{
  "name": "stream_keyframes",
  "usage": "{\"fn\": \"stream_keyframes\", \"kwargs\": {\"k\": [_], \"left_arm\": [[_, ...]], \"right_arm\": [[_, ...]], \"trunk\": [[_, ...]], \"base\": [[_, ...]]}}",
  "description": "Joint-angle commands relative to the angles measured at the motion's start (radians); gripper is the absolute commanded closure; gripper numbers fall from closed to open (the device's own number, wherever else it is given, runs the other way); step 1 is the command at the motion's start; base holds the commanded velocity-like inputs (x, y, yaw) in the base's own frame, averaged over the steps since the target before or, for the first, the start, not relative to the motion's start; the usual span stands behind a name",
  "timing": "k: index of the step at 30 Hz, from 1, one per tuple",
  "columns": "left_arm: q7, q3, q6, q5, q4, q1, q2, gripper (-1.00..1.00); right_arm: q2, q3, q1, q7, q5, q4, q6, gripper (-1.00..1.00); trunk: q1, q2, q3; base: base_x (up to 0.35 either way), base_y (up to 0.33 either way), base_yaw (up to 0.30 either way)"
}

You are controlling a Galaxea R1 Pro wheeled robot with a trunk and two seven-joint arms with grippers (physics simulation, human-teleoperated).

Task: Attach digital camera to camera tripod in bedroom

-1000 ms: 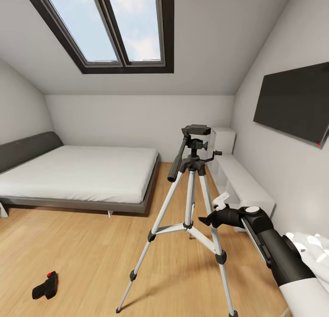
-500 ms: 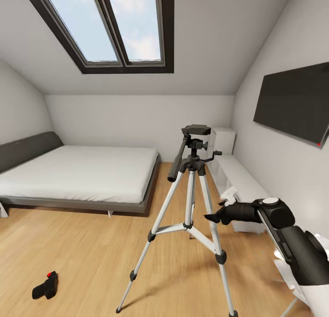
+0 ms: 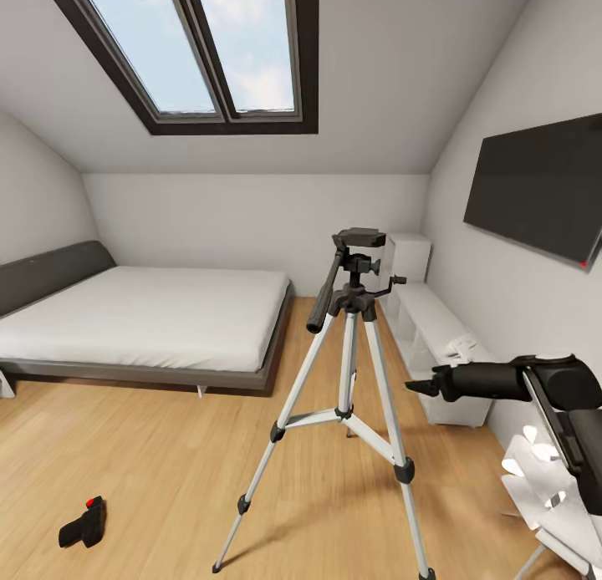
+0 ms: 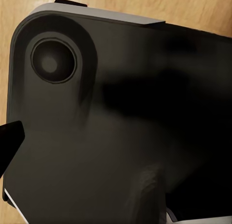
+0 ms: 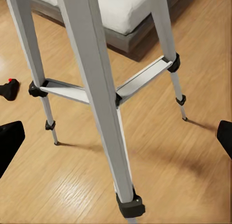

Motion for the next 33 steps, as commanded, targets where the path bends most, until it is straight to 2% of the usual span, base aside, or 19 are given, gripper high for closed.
{"fn": "stream_keyframes", "kwargs": {"k": [1,4,9,14,18,19,23,27,30,31,33], "left_arm": [[0.0,0.004,-0.002,0.005,-0.001,0.0,0.0,-1.0],[0.0,0.004,-0.002,0.006,-0.001,0.0,0.0,-1.0],[0.0,0.004,-0.002,0.006,-0.001,0.0,0.0,-1.0],[0.0,0.004,-0.002,0.007,-0.001,0.0,0.0,-1.0],[0.0,0.004,-0.002,0.007,-0.001,0.0,0.0,-1.0],[0.0,0.004,-0.002,0.007,-0.001,0.0,0.0,-1.0],[0.0,0.004,-0.002,0.007,-0.001,0.0,0.001,-1.0],[0.001,0.005,-0.003,0.007,-0.001,0.0,0.001,-1.0],[0.001,0.005,-0.003,0.007,-0.001,0.0,0.001,-1.0],[0.001,0.005,-0.003,0.007,-0.001,0.0,0.001,-1.0],[0.001,0.005,-0.002,0.007,-0.001,0.0,0.001,-1.0]], "right_arm": [[-0.004,-0.003,-0.001,0.012,0.01,-0.001,0.005,-1.0],[-0.018,-0.008,0.0,0.015,0.01,-0.001,0.005,-1.0],[-0.026,-0.01,0.009,0.016,0.022,0.003,0.005,-1.0],[-0.027,-0.011,0.051,0.016,0.067,0.011,0.005,-1.0],[-0.027,-0.013,0.115,0.015,0.105,0.038,0.005,-1.0],[-0.027,-0.015,0.158,0.014,0.122,0.065,-0.003,-1.0],[-0.026,-0.02,0.252,0.01,0.15,0.148,-0.044,-1.0],[-0.026,-0.024,0.337,0.002,0.168,0.279,-0.132,-1.0],[-0.025,-0.025,0.384,-0.012,0.175,0.422,-0.224,-1.0],[-0.024,-0.026,0.404,-0.029,0.177,0.541,-0.294,-1.0],[-0.022,-0.028,0.417,-0.06,0.179,0.675,-0.373,-1.0]], "trunk": [[0.0,-0.001,-0.001],[0.0,-0.001,-0.001],[0.0,-0.001,-0.001],[0.0,-0.001,-0.001],[0.0,-0.001,-0.001],[0.0,-0.001,-0.001],[0.0,-0.001,-0.001],[0.0,-0.001,-0.001],[0.0,-0.001,-0.001],[0.0,-0.001,-0.001],[0.0,-0.001,-0.001]], "base": [[0.0,0.0,0.0],[0.0,0.0,0.0],[0.0,0.0,0.0],[0.0,0.0,0.0],[0.0,0.0,0.0],[0.0,0.0,0.0],[0.0,0.0,0.0],[0.0,0.0,0.0],[0.0,0.0,0.0],[0.0,0.0,0.0],[0.0,0.0,0.0]]}}
